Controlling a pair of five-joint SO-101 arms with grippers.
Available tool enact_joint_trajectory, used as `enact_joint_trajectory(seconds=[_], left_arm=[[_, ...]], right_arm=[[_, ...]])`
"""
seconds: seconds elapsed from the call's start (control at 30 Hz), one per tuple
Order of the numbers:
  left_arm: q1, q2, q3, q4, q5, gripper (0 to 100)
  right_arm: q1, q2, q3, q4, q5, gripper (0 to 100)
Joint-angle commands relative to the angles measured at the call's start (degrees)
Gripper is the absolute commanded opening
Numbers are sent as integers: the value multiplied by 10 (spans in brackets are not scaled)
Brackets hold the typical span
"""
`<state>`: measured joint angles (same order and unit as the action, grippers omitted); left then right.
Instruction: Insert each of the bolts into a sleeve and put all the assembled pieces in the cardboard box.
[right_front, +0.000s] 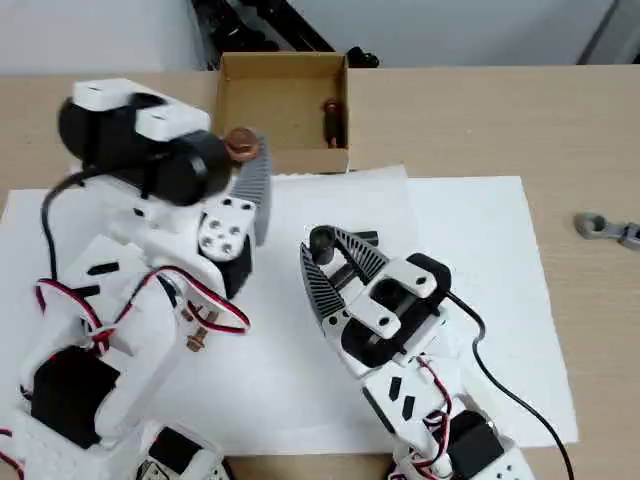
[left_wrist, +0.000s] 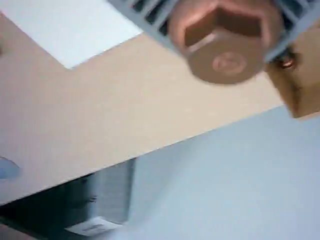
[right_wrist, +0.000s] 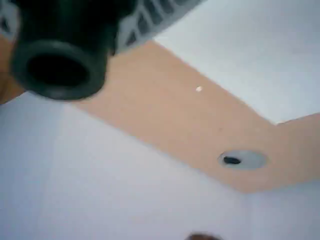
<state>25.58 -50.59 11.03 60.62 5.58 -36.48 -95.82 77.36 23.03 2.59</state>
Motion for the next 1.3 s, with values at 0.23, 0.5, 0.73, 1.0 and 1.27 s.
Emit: enact_joint_trajectory(seconds=[0.23, 0.5, 0.73, 1.0, 1.27], left_arm=[[64, 44, -6, -85, 25, 6], [86, 84, -6, -146, 28, 6], [86, 85, -4, -153, 59, 6], [87, 84, -1, -139, 60, 6], [121, 84, -1, -123, 57, 6]], right_arm=[[37, -7, 31, -71, -8, 3], [37, -7, 40, -72, -17, 3], [40, -7, 40, -69, -45, 3], [40, -6, 47, -39, -52, 3], [38, 51, 10, -7, -54, 3]])
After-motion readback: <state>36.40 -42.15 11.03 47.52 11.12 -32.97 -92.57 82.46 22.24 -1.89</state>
